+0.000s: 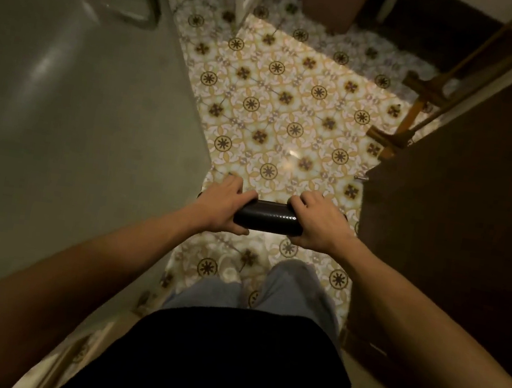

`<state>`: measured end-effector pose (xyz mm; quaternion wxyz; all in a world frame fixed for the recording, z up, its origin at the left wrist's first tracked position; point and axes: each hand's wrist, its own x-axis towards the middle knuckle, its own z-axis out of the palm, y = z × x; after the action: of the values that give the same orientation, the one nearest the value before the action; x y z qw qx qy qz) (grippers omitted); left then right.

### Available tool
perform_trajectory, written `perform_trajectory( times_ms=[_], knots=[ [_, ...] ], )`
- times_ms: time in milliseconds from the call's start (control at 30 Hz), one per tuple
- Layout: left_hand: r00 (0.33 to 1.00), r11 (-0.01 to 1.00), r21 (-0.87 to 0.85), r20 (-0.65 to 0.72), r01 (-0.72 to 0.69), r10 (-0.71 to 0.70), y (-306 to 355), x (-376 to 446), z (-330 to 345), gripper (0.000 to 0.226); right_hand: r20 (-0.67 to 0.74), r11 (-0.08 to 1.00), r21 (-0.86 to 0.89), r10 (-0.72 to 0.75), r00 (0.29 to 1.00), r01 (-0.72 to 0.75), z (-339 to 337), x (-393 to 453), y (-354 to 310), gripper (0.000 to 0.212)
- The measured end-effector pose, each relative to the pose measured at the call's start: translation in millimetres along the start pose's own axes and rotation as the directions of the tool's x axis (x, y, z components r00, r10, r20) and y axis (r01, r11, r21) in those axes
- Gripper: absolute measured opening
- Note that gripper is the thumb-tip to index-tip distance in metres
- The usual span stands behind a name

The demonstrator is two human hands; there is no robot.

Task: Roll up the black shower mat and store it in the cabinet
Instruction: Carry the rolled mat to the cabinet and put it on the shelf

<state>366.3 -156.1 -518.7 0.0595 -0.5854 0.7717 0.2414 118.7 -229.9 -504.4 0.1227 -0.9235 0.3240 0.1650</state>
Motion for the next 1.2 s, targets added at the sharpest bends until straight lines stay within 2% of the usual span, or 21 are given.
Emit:
perform_trajectory(
  times_ms=[233,367,533,700,867,1200],
  knots=[
    [0.998,0.998,-0.041,-0.040,0.042,-0.044,-52,93,-55,0.069,-0.007,0.994,0.004,-0.106,0.994,0.106,-50,102,83,0.061],
    [0.988,0.988,-0.065,-0.053,0.140,-0.144,-83,164,-86,0.067,0.013,0.983,-0.015,-0.184,0.983,0.184,-79,182,148,0.063],
    [0.975,0.974,-0.081,-0.063,0.209,-0.215,-122,241,-136,0.069,0.068,0.978,0.001,-0.208,0.976,0.208,-116,265,213,0.066],
    [0.937,0.935,-0.171,-0.112,0.311,-0.332,-158,288,-174,0.070,0.110,0.940,-0.009,-0.339,0.934,0.342,-167,355,259,0.065],
    [0.877,0.865,-0.248,-0.098,0.436,-0.470,-216,325,-200,0.074,0.133,0.884,-0.049,-0.455,0.880,0.464,-208,457,274,0.063],
    [0.793,0.775,-0.342,-0.122,0.531,-0.597,-389,378,-270,0.072,0.184,0.795,-0.121,-0.570,0.801,0.594,-296,675,258,0.066]
  ],
)
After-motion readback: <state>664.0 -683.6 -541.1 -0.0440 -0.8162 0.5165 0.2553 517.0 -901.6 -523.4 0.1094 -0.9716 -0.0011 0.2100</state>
